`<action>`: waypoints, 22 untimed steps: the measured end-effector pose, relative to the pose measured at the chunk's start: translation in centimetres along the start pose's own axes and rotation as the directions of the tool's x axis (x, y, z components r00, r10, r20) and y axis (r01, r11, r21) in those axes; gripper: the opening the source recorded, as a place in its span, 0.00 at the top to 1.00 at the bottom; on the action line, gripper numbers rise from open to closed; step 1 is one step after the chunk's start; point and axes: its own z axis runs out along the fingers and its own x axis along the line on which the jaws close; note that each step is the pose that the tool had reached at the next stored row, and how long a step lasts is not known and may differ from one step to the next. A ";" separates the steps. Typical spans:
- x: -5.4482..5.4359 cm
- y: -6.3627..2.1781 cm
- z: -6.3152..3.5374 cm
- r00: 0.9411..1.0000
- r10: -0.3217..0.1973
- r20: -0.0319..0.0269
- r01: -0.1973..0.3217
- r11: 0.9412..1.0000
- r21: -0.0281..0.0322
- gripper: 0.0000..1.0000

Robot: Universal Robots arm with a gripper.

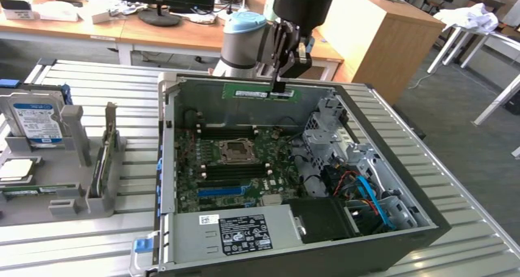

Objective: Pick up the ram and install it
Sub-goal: 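Pick up the ram and move it above insertion slot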

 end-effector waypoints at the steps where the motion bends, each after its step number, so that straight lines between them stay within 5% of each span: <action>1: 0.0 0.00 0.03 1.000 0.000 0.000 0.000 1.000 0.000 0.88; 22: 0.0 0.03 1.60 1.000 0.000 0.000 0.000 1.000 0.000 0.88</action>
